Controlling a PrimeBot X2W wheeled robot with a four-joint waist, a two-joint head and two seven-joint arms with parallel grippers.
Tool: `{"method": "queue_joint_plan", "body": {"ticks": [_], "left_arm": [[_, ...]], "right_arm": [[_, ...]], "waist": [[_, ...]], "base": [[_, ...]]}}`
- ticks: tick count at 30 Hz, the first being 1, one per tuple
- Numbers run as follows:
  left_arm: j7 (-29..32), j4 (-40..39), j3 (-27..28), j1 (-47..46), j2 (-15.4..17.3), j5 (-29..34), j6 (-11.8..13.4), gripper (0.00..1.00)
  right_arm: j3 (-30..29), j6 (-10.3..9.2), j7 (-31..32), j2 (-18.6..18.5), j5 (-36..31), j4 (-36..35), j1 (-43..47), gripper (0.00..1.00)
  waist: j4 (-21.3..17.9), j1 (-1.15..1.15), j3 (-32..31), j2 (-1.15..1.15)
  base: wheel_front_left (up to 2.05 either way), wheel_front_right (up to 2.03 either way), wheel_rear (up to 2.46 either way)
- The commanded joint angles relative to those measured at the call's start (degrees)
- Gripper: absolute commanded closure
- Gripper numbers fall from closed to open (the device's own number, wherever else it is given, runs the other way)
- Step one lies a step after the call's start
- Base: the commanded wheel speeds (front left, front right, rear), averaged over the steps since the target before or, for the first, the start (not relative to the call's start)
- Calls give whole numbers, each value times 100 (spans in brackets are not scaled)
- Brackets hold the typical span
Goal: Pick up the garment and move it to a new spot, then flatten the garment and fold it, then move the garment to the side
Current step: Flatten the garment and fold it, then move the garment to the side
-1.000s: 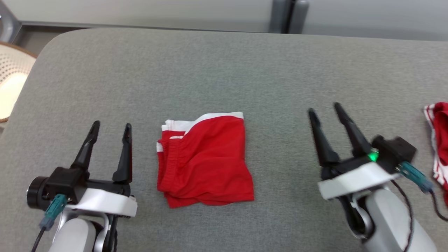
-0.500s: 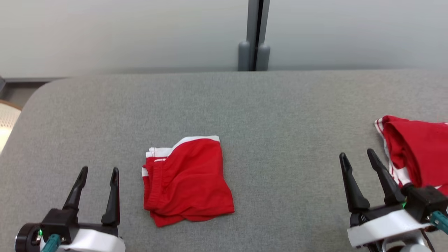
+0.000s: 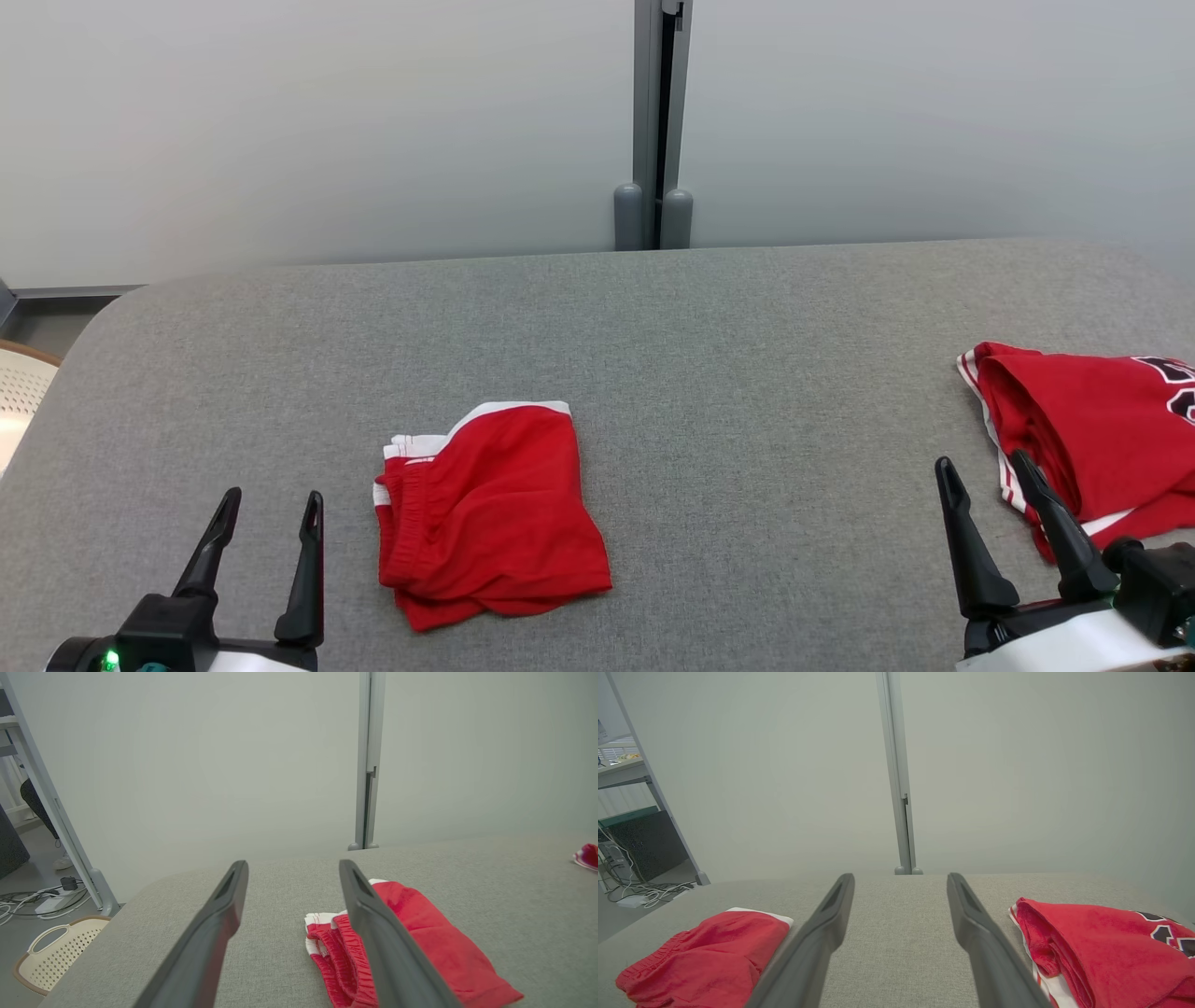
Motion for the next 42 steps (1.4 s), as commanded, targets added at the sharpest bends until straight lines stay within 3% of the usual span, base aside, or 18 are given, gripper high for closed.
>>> {"method": "queue_joint_plan", "body": {"ticks": [1, 24, 31, 42], "left_arm": [[27, -47, 2, 31, 43, 37, 35, 0], [224, -450, -110, -91, 74, 106, 234, 0], [113, -580, -297, -731, -97, 139, 159, 0], [-274, -53, -600, -1718, -516, 117, -93, 0]], "right_arm": [[-18, -2, 18, 2, -8, -29, 56, 0], [-211, -1, 191, 46, -91, -107, 74, 0], [-168, -1, 490, 52, -304, 141, -418, 0], [1191, -2, 720, 338, -83, 1855, -1807, 0]], "waist": [[3, 0, 7, 0], [132, 0, 166, 0], [760, 0, 878, 0], [1836, 0, 1704, 0]], "base": [[0, 0, 0], [0, 0, 0], [0, 0, 0], [0, 0, 0]]}}
